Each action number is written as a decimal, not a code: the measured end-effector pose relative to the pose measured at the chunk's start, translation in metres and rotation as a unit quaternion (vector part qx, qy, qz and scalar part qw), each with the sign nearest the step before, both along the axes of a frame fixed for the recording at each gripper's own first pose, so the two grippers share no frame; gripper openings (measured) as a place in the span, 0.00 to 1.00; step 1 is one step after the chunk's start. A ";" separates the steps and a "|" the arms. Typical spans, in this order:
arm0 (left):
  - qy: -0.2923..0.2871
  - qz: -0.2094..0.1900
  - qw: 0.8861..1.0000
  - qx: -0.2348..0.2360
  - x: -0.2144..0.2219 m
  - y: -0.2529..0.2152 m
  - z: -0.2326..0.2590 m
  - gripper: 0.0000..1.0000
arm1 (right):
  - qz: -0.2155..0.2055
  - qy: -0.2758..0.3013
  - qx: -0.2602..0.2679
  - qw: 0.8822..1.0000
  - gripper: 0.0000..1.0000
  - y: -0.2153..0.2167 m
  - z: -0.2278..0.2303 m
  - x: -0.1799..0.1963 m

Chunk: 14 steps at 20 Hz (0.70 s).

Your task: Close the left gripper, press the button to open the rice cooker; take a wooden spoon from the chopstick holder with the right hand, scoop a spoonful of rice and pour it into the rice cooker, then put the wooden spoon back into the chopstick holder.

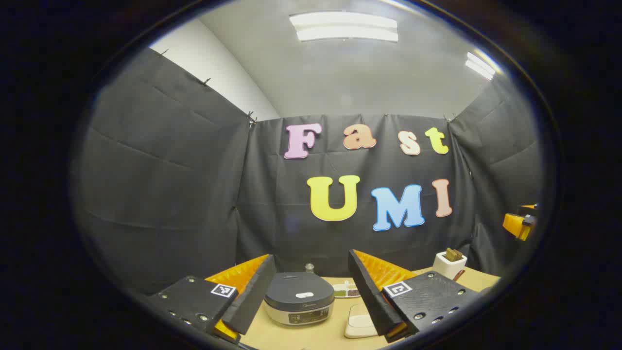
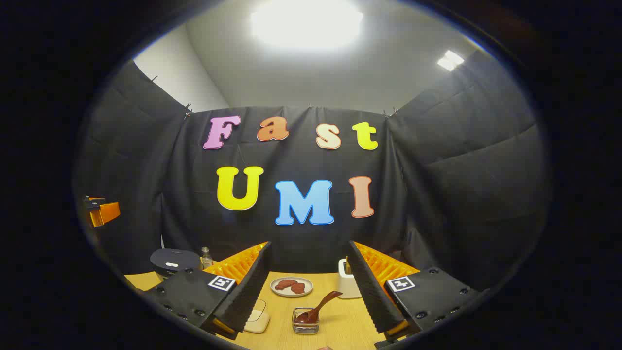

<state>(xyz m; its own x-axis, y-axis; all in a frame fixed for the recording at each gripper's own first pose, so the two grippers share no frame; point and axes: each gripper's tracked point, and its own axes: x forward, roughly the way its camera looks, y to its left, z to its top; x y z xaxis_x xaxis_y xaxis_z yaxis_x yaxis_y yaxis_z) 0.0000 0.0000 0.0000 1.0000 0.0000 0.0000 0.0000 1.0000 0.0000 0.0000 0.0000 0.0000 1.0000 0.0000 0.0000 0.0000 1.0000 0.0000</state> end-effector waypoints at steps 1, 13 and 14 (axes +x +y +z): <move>0.001 -0.002 1.000 0.002 0.001 -0.001 -0.002 0.93 | -0.005 0.000 0.000 1.000 0.97 -0.005 0.000 0.001; 0.011 -0.015 1.000 0.004 0.018 -0.014 -0.011 0.92 | -0.018 0.014 0.004 1.000 0.97 -0.020 -0.009 0.011; 0.010 -0.015 1.000 0.006 0.020 -0.015 -0.010 0.92 | -0.018 0.013 0.004 1.000 0.96 -0.021 -0.009 0.013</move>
<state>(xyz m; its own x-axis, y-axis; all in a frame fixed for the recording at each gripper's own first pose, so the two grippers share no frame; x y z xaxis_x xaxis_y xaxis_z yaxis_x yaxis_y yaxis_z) 0.0197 -0.0150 -0.0097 0.9994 -0.0290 -0.0198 0.0292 0.9995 0.0107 0.0129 -0.0211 -0.0093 0.9990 -0.0368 -0.0259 0.0370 0.9993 0.0072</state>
